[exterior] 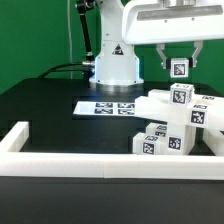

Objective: Assemble chair

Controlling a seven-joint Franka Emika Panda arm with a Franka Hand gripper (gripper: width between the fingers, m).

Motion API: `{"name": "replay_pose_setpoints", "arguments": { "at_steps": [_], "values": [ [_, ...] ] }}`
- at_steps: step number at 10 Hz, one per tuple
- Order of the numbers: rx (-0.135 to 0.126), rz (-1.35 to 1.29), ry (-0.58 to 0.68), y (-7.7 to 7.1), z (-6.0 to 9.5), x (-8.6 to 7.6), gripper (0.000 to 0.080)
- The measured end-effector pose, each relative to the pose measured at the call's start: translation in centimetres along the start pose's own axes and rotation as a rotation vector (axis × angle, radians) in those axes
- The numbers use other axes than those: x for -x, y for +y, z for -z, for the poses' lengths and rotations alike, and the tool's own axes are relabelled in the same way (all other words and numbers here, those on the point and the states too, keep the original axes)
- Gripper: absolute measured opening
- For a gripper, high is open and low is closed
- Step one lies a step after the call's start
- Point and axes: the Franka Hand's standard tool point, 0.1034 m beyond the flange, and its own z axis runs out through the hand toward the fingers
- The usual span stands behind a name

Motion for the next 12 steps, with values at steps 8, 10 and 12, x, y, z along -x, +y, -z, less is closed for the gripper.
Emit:
{"name": "replay_pose_setpoints", "arguments": {
  "at_steps": [8,10,12],
  "values": [
    [0.015,0.057,-0.005,-2.1,-1.8,0.0,0.0288],
    [0.016,0.057,-0.004,-2.1,-1.9,0.0,0.0288],
    [0.016,0.057,-0.002,-2.1,-1.9,0.0,0.0288]
  ]
}}
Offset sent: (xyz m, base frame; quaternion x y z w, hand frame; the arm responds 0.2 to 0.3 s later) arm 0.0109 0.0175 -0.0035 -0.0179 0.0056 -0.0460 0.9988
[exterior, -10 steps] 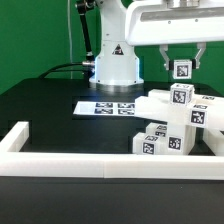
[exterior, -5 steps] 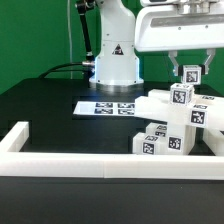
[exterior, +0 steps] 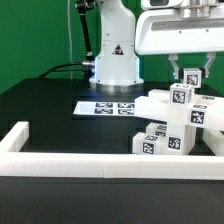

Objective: Assemble chair

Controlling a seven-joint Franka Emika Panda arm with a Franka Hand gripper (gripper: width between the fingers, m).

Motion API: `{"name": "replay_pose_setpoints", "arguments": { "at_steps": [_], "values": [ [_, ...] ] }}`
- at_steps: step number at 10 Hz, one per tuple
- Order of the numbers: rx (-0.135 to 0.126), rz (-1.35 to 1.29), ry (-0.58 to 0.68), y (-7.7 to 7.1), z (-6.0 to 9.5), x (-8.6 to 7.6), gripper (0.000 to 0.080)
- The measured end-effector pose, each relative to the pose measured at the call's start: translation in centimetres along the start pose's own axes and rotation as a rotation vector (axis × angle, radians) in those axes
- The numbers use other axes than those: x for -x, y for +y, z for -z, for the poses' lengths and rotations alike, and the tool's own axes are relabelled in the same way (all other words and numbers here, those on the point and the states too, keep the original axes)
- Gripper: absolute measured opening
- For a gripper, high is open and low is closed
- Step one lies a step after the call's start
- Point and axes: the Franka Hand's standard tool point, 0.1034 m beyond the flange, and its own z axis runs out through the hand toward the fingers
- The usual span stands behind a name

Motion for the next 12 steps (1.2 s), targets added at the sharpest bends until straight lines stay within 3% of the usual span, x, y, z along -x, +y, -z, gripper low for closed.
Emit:
{"name": "replay_pose_setpoints", "arguments": {
  "at_steps": [12],
  "values": [
    [0.006,0.003,0.023,0.21,-0.87,-0.57,0.0288]
  ]
}}
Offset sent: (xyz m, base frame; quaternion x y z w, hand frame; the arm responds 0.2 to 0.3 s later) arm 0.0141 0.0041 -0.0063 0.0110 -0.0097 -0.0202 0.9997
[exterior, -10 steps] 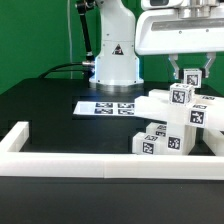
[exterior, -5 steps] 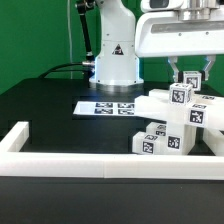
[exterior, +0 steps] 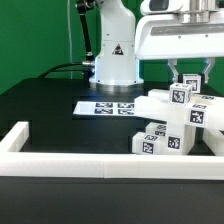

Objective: Assemble chair

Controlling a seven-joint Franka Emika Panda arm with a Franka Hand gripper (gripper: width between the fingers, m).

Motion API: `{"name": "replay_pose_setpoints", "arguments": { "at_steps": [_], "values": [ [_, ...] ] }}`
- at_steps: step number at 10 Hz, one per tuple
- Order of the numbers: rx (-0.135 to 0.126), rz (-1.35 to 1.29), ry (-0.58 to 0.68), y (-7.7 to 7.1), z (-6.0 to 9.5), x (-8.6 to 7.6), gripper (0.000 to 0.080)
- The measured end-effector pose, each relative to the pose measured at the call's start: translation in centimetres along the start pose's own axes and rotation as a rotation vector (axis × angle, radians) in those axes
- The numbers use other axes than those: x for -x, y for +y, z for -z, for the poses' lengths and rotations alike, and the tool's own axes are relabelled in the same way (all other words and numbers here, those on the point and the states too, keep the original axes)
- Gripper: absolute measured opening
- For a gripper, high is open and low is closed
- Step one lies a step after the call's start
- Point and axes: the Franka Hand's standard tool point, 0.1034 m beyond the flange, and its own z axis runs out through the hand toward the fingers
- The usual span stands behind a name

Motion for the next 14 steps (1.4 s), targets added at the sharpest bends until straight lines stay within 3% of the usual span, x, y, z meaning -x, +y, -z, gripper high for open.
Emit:
{"name": "replay_pose_setpoints", "arguments": {
  "at_steps": [10,14],
  "values": [
    [-0.001,-0.035,0.0,-0.02,0.0,0.0,0.0289],
    [-0.003,-0.291,0.0,-0.12,0.01,0.01,0.0289]
  ]
}}
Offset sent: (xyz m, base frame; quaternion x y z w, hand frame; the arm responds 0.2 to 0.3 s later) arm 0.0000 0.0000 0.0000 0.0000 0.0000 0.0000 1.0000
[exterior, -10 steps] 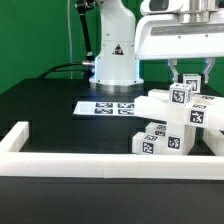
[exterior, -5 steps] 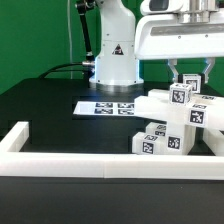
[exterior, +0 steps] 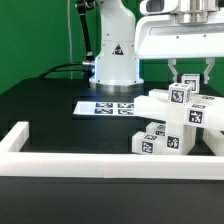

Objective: Assemble chair

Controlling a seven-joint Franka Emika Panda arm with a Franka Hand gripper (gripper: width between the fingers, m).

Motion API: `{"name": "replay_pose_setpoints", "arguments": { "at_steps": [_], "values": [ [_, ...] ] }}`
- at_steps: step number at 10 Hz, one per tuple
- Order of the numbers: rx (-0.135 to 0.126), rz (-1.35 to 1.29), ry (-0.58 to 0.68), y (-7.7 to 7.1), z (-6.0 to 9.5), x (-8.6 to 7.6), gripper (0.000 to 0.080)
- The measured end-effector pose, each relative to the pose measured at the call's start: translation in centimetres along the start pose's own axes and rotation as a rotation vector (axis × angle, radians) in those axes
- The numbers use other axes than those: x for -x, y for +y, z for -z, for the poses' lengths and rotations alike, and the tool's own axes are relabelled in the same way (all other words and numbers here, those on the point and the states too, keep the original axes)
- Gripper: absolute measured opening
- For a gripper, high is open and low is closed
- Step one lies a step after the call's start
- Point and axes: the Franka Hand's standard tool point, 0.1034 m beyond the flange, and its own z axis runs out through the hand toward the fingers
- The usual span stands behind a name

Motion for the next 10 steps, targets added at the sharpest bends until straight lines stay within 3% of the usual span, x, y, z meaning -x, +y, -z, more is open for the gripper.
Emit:
{"name": "replay_pose_setpoints", "arguments": {
  "at_steps": [4,10],
  "values": [
    [-0.007,-0.302,0.006,-0.35,0.0,0.12,0.0289],
    [-0.056,-0.766,-0.03,-0.76,-0.01,0.24,0.0289]
  ]
}}
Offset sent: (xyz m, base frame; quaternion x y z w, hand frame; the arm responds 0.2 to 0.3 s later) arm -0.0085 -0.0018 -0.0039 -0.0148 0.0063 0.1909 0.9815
